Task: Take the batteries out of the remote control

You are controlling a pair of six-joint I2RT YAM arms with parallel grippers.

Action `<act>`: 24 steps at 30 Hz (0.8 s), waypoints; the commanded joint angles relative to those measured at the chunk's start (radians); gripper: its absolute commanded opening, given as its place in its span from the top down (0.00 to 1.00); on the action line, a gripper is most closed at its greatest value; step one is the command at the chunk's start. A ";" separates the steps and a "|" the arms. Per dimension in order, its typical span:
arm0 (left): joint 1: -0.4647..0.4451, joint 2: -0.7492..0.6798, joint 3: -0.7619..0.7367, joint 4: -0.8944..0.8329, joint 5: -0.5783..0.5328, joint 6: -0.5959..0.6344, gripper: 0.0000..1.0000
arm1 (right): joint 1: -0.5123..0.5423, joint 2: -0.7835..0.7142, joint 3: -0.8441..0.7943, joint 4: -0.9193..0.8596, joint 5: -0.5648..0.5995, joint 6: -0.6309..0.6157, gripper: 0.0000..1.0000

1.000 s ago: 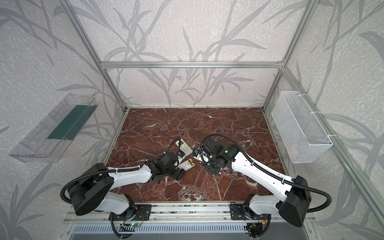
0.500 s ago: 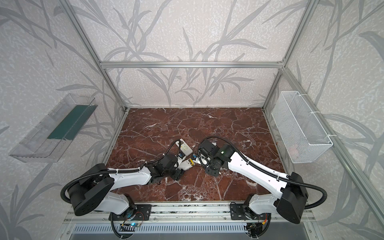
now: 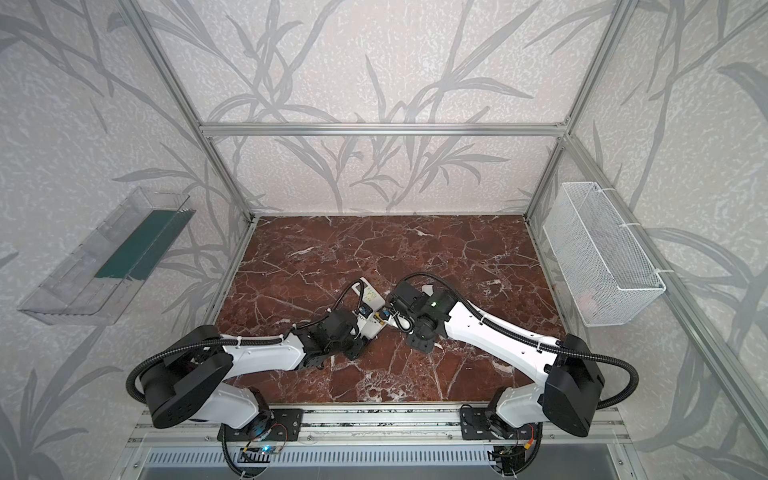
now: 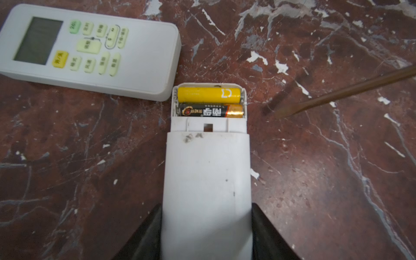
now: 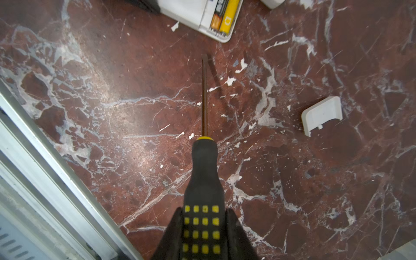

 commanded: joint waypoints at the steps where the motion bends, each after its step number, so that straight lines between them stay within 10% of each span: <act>1: -0.008 0.027 -0.039 -0.037 0.001 -0.008 0.45 | 0.009 -0.048 -0.004 0.069 0.015 0.000 1.00; 24: -0.023 0.033 -0.041 -0.032 0.001 -0.002 0.51 | 0.011 -0.028 -0.052 0.071 0.012 -0.004 1.00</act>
